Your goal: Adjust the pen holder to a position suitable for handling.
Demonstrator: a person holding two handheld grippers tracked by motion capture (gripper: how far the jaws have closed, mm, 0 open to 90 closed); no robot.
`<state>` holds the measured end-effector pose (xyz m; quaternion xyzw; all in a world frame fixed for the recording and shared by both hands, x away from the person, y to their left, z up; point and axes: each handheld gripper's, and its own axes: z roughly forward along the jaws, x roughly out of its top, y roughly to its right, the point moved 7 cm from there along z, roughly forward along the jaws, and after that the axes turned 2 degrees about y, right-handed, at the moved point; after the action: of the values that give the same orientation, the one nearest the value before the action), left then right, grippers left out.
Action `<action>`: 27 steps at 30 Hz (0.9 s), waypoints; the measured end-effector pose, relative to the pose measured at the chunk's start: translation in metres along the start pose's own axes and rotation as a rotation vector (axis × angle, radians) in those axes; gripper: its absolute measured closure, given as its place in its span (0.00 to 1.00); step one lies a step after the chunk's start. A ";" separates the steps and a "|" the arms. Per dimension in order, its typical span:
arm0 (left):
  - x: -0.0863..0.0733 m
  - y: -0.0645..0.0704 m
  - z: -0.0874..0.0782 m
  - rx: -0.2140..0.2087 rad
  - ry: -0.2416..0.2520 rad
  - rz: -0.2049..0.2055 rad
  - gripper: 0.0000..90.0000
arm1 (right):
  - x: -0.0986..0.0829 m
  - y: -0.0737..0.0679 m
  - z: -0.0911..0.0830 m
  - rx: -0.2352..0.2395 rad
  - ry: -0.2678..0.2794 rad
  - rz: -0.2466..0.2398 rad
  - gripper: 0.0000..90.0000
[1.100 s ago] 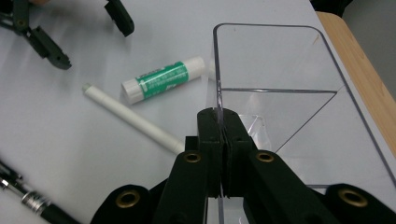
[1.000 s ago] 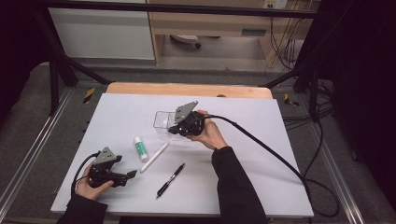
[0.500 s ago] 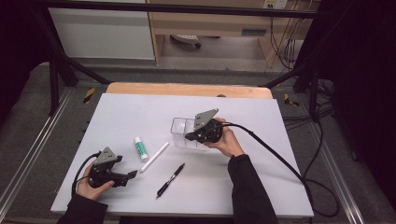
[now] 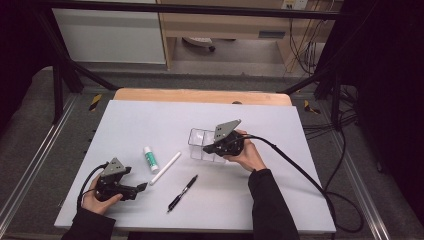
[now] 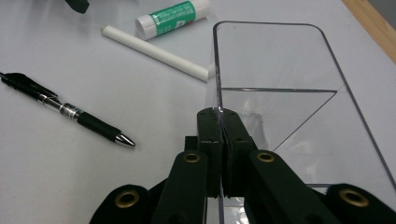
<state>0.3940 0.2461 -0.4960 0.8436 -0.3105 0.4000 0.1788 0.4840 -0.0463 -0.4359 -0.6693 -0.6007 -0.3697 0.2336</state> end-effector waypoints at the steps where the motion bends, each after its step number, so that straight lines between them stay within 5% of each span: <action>1: 0.000 0.000 0.000 0.001 0.000 0.000 0.11 | 0.000 0.000 0.000 -0.006 -0.001 0.001 0.98; 9: 0.000 0.000 0.000 0.001 -0.002 -0.001 0.11 | 0.002 0.004 -0.007 -0.095 -0.021 0.023 0.86; 17: 0.000 0.000 0.000 0.005 -0.002 -0.001 0.11 | 0.009 -0.004 -0.028 -0.220 -0.021 0.142 0.53; 23: 0.000 0.000 0.000 0.005 -0.003 0.000 0.11 | 0.004 -0.017 -0.044 -0.265 -0.013 0.217 0.53; 27: 0.000 0.000 -0.001 0.007 -0.002 0.001 0.11 | -0.004 -0.030 -0.048 -0.253 0.009 0.252 0.67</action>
<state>0.3937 0.2469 -0.4957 0.8445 -0.3096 0.4002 0.1756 0.4446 -0.0798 -0.4134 -0.7616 -0.4600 -0.4129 0.1946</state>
